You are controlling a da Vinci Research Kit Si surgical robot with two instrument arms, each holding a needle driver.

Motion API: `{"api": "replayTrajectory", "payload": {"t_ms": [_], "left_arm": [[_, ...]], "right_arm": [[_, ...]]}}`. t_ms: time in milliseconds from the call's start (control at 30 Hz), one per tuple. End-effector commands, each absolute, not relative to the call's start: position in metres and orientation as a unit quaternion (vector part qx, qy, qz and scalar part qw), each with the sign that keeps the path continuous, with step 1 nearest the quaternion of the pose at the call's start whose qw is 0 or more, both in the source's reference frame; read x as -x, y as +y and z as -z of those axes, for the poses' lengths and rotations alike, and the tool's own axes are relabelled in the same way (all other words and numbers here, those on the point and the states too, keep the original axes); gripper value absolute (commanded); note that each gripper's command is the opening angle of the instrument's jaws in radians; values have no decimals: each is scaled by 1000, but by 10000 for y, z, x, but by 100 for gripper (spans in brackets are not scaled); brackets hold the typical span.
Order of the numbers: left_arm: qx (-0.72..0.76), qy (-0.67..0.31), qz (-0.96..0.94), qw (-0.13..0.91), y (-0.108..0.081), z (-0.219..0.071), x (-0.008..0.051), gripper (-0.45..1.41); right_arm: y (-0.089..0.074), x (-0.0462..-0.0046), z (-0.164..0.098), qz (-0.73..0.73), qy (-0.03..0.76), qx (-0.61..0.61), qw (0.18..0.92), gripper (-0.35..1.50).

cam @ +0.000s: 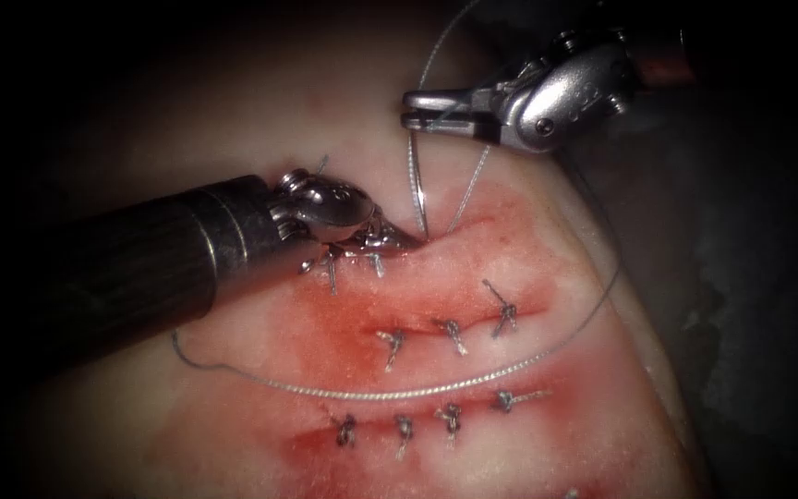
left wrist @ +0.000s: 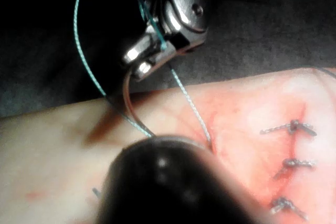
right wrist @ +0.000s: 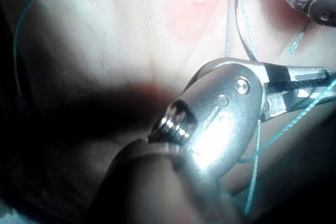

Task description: Wound Closure

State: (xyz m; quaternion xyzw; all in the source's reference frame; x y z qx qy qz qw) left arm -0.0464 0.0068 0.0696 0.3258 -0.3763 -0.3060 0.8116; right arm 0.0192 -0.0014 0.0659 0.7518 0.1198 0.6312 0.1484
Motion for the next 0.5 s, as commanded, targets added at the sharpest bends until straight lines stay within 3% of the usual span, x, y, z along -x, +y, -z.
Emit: {"api": "replayTrajectory", "payload": {"t_ms": [33, 500], "left_arm": [[-324, -378, 305, 812, 80, -696, 469, -45], [-323, -378, 305, 812, 78, -699, 470, -45]], "right_arm": [[-7, -200, -661, -631, 119, -754, 143, -35], [-7, -208, -654, -615, 109, -775, 95, -35]]}}
